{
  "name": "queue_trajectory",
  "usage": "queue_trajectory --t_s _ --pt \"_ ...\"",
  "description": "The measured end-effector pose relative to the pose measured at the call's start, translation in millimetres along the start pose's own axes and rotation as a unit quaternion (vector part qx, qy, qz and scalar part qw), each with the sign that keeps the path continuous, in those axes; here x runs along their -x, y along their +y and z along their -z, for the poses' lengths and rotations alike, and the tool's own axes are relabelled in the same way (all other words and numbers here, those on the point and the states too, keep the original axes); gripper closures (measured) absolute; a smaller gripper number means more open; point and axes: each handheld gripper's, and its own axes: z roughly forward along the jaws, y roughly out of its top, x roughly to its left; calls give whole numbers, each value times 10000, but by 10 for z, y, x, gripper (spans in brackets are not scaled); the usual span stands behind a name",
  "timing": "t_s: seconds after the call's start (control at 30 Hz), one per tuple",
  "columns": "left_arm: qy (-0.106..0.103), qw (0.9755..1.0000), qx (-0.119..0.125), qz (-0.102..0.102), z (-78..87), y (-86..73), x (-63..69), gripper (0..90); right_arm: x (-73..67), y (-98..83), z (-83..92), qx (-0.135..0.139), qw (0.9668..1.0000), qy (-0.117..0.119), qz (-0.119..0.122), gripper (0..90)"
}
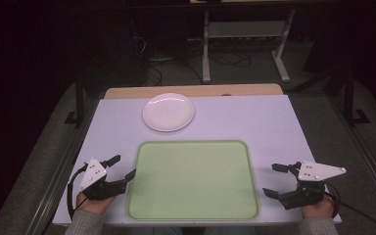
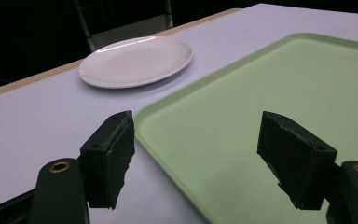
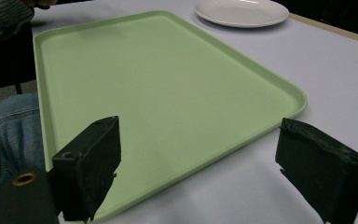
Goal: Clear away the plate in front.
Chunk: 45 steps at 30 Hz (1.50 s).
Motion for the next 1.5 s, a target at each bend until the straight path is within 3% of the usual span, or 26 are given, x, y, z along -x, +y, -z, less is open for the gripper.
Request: queue_trajectory --t_s 0.1,0.33,0.47,0.6,0.7,1.07,1.3,1.5 --pt "-68 9997 78 199 5 6 -12 270 -2 1 1 2 10000 -3 3 132" --pt "-65 9997 54 235 0 6 -13 259 -15 7 5 -3 10000 -3 26 132" --pt "-155 9991 38 391 6 37 -7 258 -14 8 4 0 10000 -2 34 132" --pt "-207 9991 -38 373 -5 58 12 258 -16 7 1 -10 10000 -13 26 132" --pt "-429 9980 -124 440 -30 75 32 244 -16 8 7 6 10000 -19 37 132" --pt "-559 9979 -212 253 -72 231 44 193 -17 5 2 -2 10000 -36 10 132" --pt "-609 9971 -361 264 -99 328 -5 166 -18 0 -22 -53 10000 -79 -6 132" --pt "-611 9972 -331 272 -105 398 -25 164 -23 1 -12 -31 9999 -97 7 132"
